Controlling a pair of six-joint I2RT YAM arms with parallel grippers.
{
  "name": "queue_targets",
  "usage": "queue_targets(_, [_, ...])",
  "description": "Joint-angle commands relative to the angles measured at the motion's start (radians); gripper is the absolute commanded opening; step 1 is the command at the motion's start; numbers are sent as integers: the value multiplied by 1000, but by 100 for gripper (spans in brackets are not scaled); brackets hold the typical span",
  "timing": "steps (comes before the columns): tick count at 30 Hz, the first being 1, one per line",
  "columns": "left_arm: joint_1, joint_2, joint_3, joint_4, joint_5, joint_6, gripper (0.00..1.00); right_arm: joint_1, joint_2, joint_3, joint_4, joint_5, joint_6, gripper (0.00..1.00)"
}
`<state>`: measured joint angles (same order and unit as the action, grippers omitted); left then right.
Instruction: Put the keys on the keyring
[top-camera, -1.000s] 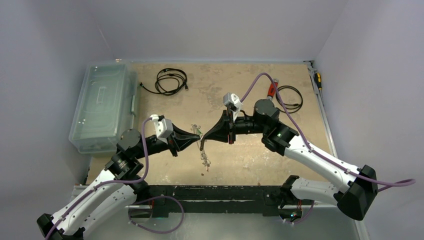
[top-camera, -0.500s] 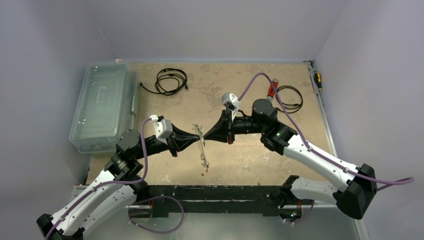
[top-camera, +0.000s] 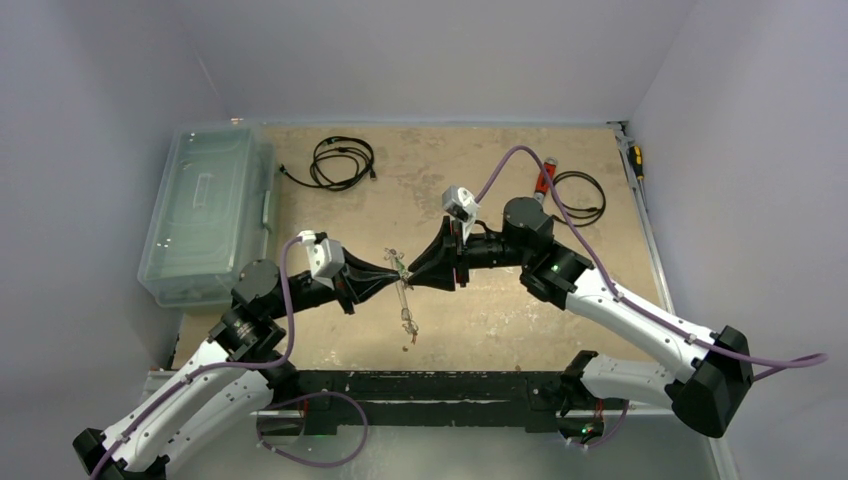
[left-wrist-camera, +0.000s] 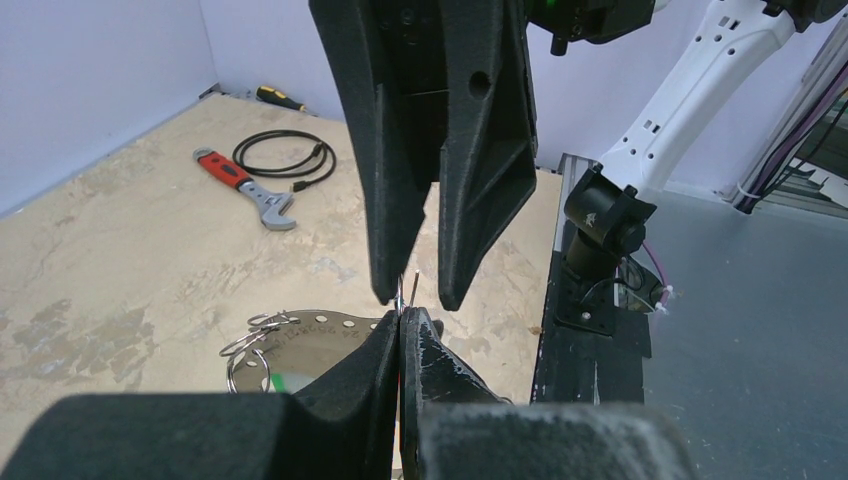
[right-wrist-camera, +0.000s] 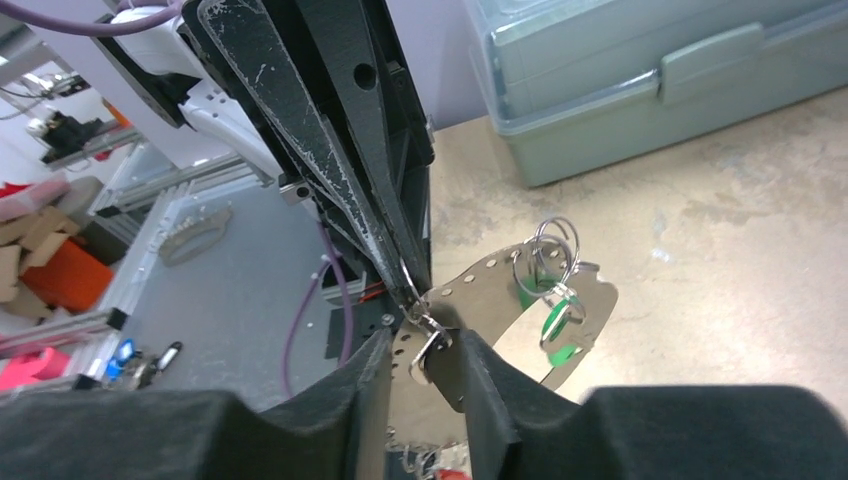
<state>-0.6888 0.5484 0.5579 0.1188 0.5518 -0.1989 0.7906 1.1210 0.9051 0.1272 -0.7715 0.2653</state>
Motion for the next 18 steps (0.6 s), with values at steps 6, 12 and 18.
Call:
queue_targets(6, [-5,-13,5,78,17,0,0,-4,-78,6,60,30,-74,49])
queue_targets(12, [-5,-26,0,104,49,-11,0,-4,-131,-89,205,65,-111,49])
queue_targets(18, [-6,-48,-7,130,80,-19,0,-4,-106,-128,337,-18,-115,48])
